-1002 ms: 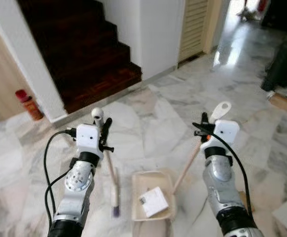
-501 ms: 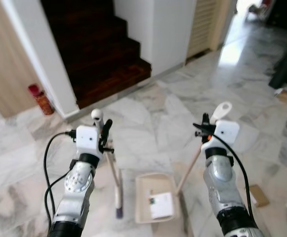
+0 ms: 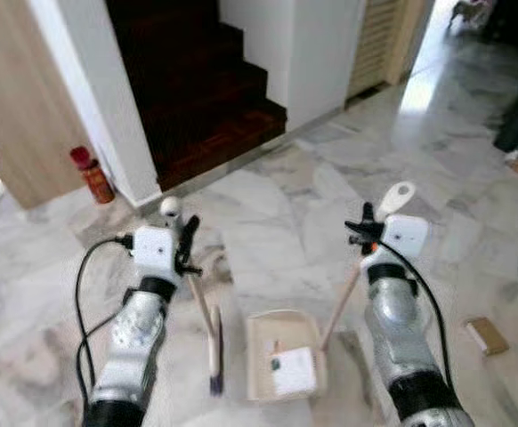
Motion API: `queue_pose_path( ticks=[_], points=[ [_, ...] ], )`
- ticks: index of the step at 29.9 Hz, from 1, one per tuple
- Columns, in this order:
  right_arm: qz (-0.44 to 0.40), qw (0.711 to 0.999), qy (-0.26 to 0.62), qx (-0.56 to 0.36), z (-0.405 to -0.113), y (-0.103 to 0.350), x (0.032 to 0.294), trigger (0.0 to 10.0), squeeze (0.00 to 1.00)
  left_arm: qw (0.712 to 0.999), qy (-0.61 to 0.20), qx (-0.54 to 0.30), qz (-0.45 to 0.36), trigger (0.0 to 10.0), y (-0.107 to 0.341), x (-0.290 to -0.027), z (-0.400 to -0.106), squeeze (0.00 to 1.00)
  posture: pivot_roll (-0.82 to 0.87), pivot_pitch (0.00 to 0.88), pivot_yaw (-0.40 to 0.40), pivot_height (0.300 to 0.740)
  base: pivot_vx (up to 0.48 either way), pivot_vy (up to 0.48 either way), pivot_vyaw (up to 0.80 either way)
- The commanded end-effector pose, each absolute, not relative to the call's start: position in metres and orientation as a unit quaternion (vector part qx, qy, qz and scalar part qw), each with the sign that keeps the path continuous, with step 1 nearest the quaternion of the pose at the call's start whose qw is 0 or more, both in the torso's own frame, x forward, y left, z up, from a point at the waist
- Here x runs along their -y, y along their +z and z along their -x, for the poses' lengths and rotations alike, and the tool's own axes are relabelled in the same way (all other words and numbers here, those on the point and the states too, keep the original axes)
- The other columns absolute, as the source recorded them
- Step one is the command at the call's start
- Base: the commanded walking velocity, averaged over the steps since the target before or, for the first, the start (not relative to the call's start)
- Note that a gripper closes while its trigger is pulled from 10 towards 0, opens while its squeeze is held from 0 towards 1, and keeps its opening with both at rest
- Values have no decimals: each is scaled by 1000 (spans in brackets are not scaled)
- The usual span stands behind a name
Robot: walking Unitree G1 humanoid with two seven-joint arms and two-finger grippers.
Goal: Sweep floor
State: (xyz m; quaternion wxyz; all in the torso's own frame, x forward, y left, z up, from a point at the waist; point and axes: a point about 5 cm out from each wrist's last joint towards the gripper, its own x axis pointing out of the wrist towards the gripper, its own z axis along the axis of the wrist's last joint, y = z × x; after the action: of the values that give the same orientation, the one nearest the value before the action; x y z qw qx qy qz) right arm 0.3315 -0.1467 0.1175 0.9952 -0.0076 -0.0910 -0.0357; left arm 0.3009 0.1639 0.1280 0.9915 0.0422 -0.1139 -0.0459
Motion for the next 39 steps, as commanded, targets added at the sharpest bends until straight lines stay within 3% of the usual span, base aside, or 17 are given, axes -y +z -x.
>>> queue_pose_path(
  ticks=[1, 39],
  points=[
    [-10, 991, -45, 123, -335, 133, 150, 10000, 0, 987, -52, 145, -49, 10000, 142, -160, -303, 0, 108, 28, 42, 740, 0, 341, 0],
    [-9, 992, -41, 123, -335, 132, 148, 10000, 0, 987, -56, 144, -48, 10000, 143, -159, -303, 0, 108, 18, 42, 740, 0, 344, 0]
  ],
)
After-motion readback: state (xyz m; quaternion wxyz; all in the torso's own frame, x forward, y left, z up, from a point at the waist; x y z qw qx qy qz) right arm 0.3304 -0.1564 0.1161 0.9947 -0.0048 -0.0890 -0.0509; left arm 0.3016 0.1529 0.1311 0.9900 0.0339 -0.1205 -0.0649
